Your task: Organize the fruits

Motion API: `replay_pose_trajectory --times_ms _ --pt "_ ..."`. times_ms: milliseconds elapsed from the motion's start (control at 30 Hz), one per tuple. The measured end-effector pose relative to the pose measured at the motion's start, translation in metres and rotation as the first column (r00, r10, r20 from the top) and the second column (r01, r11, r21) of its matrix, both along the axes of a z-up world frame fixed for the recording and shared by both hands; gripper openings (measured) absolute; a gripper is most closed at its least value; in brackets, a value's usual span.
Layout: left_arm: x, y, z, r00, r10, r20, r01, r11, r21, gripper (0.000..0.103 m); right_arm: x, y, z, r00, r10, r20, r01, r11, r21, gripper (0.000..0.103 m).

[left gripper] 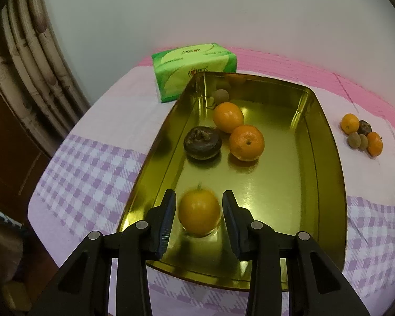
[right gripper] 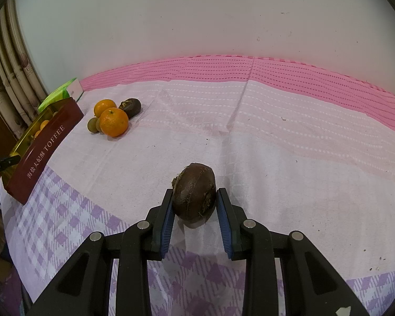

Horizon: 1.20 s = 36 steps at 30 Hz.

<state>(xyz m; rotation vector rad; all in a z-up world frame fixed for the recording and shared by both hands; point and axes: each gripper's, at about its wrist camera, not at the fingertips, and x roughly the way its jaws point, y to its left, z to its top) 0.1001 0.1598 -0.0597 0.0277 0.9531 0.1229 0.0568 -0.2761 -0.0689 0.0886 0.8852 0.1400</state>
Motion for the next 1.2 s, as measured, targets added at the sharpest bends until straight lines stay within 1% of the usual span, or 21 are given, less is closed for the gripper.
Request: replay_pose_trajectory --times_ms 167,233,367,433,600,700,967,1200 --pt "-0.001 -0.002 0.002 1.0 0.003 0.006 -0.003 0.999 0.032 0.04 0.0 0.0 0.0 1.0 0.0 0.0 0.0 1.0 0.0 0.028" --pt "0.0 -0.002 0.001 1.0 0.003 0.003 -0.003 0.999 0.041 0.044 0.0 0.0 0.0 1.0 0.0 -0.001 0.0 1.0 -0.002 0.028" --pt "-0.003 -0.004 0.005 1.0 -0.002 0.01 0.002 0.999 0.053 0.047 0.001 0.0 -0.001 1.0 0.001 -0.001 -0.001 1.0 -0.008 0.028" --pt "-0.005 -0.005 0.009 1.0 -0.005 0.018 0.004 0.998 0.055 0.052 0.001 0.0 -0.001 1.0 0.003 -0.002 -0.003 1.0 -0.006 0.028" --pt "-0.013 -0.008 0.016 0.999 -0.014 0.034 0.011 0.997 0.074 0.059 -0.001 0.007 0.0 1.0 0.01 -0.005 -0.01 0.999 -0.04 0.03" --pt "-0.015 -0.008 0.018 0.999 -0.017 0.035 0.015 0.997 0.076 0.059 -0.007 0.009 0.001 1.0 0.011 -0.012 -0.012 1.0 -0.029 0.03" --pt "-0.018 -0.011 0.022 0.999 -0.026 0.036 0.023 0.997 0.076 0.059 -0.029 0.016 0.003 0.999 0.018 -0.033 -0.017 1.0 0.025 0.023" --pt "-0.021 -0.016 0.022 0.999 -0.043 0.028 0.041 0.996 0.08 0.059 -0.041 0.028 0.012 0.999 0.028 -0.019 -0.027 0.999 0.045 0.019"
